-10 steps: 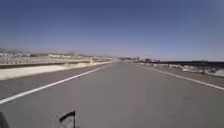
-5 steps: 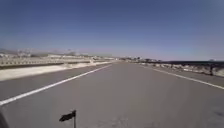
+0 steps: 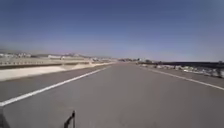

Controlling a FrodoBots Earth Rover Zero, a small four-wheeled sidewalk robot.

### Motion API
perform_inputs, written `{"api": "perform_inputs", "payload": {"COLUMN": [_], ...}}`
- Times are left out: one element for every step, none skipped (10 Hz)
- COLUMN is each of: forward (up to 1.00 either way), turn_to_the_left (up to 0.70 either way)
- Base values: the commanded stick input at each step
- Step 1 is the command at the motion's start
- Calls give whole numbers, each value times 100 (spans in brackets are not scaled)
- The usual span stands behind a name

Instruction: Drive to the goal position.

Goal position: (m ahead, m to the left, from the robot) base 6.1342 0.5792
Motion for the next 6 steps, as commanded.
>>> {"api": "perform_inputs", "payload": {"forward": [100, 100, 100, 100, 100, 100], "turn_to_the_left": [0, 0, 0, 0, 0, 0]}}
